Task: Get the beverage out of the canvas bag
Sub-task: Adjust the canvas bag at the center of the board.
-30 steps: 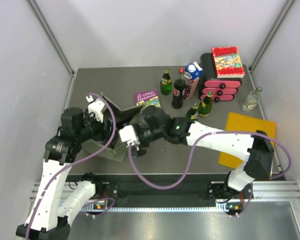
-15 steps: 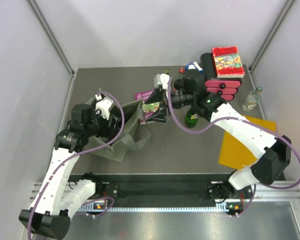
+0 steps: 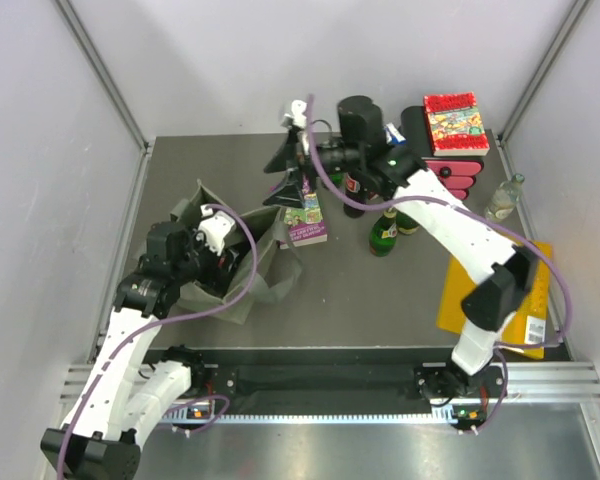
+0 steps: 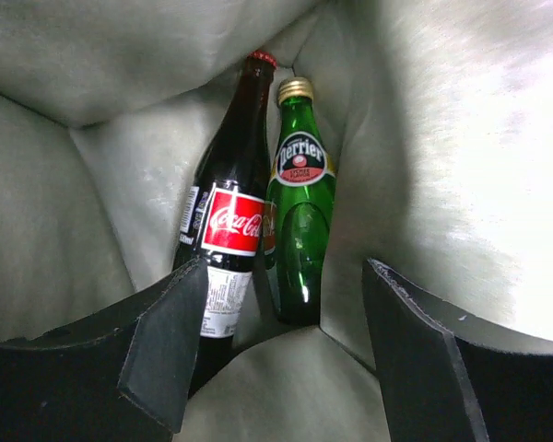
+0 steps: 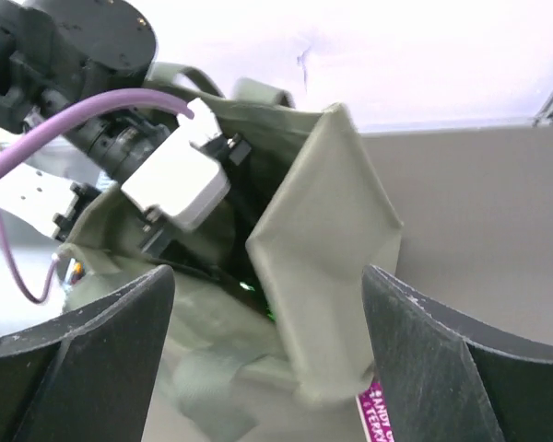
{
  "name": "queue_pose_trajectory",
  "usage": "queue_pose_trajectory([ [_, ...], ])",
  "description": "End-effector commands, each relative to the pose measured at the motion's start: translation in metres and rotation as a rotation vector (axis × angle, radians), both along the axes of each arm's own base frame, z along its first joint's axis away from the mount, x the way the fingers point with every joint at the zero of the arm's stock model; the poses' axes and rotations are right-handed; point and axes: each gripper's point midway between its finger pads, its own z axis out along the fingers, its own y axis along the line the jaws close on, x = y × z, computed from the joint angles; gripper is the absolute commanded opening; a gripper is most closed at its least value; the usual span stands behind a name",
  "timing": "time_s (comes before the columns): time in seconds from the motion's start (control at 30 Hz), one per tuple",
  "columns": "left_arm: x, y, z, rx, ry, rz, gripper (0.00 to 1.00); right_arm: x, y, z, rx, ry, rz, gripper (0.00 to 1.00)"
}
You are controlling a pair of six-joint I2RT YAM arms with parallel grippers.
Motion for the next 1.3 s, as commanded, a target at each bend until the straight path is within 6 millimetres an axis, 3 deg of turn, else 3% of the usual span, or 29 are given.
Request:
queue_pose_trajectory([
  [0.0, 0.005, 0.003, -0.014, 0.045, -0.028, -0.029, 0.73, -0.017, 0.024, -0.02, -0.117, -0.017, 0.064, 0.82],
  [0.1, 0.01, 0.003, -0.015, 0.029, -0.047, -0.009, 0.73, -0.028, 0.038, -0.044, -0.19, -0.045, 0.077, 0.82],
  [0.33, 0.016, 0.003, -0.014, 0.023, -0.072, 0.007, 0.74, -0.014, 0.041, -0.075, -0.288, -0.089, -0.004, 0.77],
  [0.43, 0.02, 0.002, -0.008, 0.016, -0.089, 0.004, 0.74, -0.005, 0.045, -0.085, -0.319, -0.11, -0.034, 0.6],
  [0.6, 0.026, 0.005, -0.014, 0.048, -0.071, 0.008, 0.74, 0.022, 0.054, -0.075, -0.294, -0.113, -0.15, 0.23],
  [0.7, 0.034, 0.006, -0.017, 0.063, -0.059, 0.018, 0.74, 0.034, 0.055, -0.059, -0.238, -0.095, -0.2, 0.13],
  [0.9, 0.054, 0.012, -0.016, 0.098, -0.054, 0.065, 0.73, 0.04, 0.053, -0.033, -0.154, -0.065, -0.221, 0.03],
  [1.03, 0.064, 0.005, -0.018, 0.096, -0.022, 0.03, 0.73, 0.04, 0.054, -0.031, -0.125, -0.003, -0.209, 0.01],
  [1.27, 0.076, 0.002, -0.044, 0.155, 0.093, -0.027, 0.75, 0.046, 0.053, -0.032, -0.104, 0.046, -0.211, 0.01],
])
